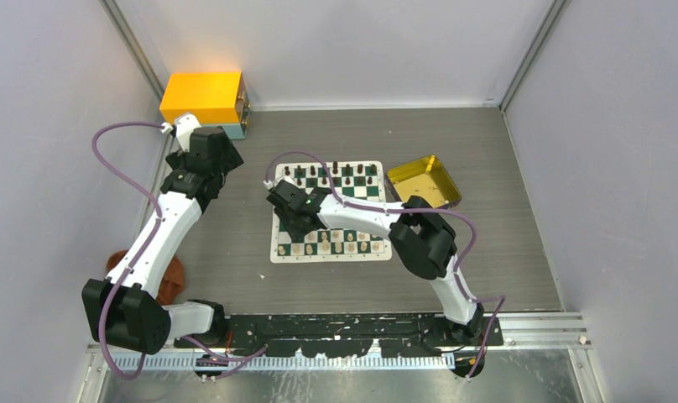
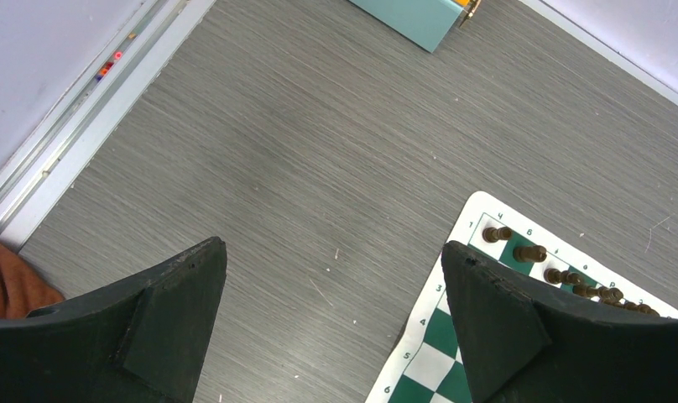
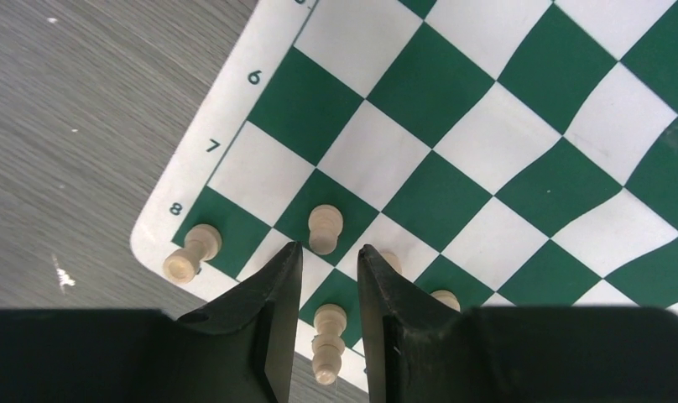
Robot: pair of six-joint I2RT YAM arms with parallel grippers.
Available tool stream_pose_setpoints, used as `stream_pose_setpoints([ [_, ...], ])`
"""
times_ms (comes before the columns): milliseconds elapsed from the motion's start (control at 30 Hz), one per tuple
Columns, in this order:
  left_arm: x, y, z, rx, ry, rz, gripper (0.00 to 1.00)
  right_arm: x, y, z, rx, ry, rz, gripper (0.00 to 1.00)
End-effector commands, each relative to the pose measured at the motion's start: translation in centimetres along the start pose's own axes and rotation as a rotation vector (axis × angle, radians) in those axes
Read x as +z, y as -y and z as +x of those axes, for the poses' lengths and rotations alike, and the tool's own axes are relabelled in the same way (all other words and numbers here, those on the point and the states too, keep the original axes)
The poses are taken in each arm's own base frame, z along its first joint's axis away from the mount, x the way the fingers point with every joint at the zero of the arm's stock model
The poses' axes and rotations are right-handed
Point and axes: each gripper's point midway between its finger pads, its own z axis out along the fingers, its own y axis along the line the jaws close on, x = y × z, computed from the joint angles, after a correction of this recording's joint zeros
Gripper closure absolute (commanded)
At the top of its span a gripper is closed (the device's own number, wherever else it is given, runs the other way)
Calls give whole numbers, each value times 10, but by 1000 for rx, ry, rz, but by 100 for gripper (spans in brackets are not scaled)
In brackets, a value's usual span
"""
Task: Set up the chess pieces on the board
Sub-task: Place the chess piece on the chessboard, then adjust the storage box at the center of the board.
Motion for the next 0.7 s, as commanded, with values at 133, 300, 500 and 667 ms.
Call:
stream_pose_setpoints([
  [133, -11, 3, -23, -58, 63, 29, 1, -67, -18, -58, 6, 181, -67, 63],
  [300, -12, 5, -26, -68, 66, 34, 1, -89, -3, -74, 25, 257, -12, 64],
  [500, -9, 13, -32, -92, 73, 49, 1, -118, 61, -89, 129, 355, 169, 65],
  [667, -4, 26, -41, -116, 72, 70, 3, -143, 152, -87, 325, 378, 351, 65],
])
